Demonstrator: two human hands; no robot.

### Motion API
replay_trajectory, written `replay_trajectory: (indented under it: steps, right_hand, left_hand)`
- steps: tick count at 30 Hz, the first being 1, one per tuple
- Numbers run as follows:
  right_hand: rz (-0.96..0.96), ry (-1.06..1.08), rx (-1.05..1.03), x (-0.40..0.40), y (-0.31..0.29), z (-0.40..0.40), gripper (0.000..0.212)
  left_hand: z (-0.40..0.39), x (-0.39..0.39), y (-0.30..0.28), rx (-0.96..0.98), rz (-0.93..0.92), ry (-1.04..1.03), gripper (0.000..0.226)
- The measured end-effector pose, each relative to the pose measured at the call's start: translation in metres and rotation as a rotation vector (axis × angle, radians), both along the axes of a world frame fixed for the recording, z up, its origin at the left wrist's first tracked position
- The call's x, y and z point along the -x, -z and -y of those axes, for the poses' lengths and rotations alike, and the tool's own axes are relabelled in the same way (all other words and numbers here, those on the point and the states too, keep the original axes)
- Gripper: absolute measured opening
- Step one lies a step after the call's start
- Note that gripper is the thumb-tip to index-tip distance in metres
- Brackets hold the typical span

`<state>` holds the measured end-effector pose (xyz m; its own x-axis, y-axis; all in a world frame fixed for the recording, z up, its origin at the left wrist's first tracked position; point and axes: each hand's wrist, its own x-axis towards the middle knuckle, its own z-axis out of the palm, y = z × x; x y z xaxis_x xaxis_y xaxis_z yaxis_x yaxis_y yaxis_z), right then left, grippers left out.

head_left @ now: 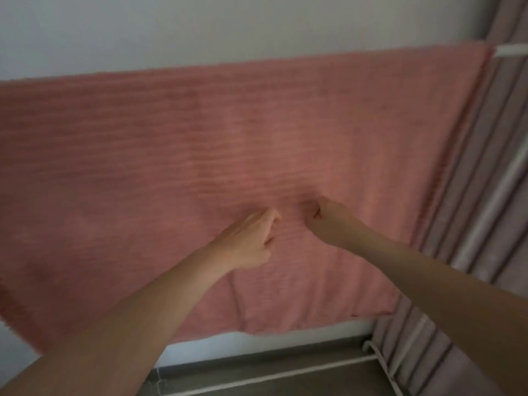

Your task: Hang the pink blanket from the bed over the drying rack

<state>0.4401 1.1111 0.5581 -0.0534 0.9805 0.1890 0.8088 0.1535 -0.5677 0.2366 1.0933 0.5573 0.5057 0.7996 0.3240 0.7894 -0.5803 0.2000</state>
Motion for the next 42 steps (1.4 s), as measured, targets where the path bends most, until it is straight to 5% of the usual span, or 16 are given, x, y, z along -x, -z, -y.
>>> replay_trajectory:
  steps: [7, 10, 14, 18, 20, 23, 28, 34, 42]
  right_hand:
    - [-0.381, 0.536, -0.22, -0.167, 0.022, -0.02, 0.065]
    - [-0.54, 0.456, -0.113, -0.206, 0.014, -0.038, 0.095]
    - [-0.836, 0.195, 0.051, -0.223, 0.01, -0.067, 0.108]
    - [-0.874, -0.012, 0.187, -0.228, 0.015, -0.084, 0.036]
    - [-0.902, -0.024, 0.209, -0.236, 0.022, -0.089, 0.022]
    - [-0.928, 0.065, 0.095, -0.254, 0.036, -0.095, 0.02]
    - [-0.809, 0.233, -0.021, -0.268, 0.059, -0.1, 0.067]
    - [-0.903, 0.154, -0.2, -0.252, -0.001, -0.086, 0.018]
    - [-0.558, 0.449, -0.507, -0.213, -0.035, -0.072, 0.024]
  left_hand:
    - [-0.031, -0.101, 0.005, 0.102, 0.092, -0.136, 0.031]
    - [-0.044, -0.12, 0.002, 0.111, 0.201, -0.159, 0.029]
    - [-0.054, -0.142, -0.009, 0.024, 0.252, -0.175, 0.028]
    - [-0.065, -0.157, -0.014, 0.043, 0.256, -0.173, 0.027]
    - [-0.068, -0.16, -0.016, 0.064, 0.234, -0.183, 0.025]
    - [-0.072, -0.161, -0.019, 0.086, 0.201, -0.2, 0.021]
    - [-0.069, -0.162, -0.027, 0.098, 0.226, -0.245, 0.02]
    - [-0.06, -0.156, -0.052, -0.022, 0.323, -0.209, 0.022]
    - [-0.036, -0.131, -0.104, -0.191, 0.334, -0.213, 0.028]
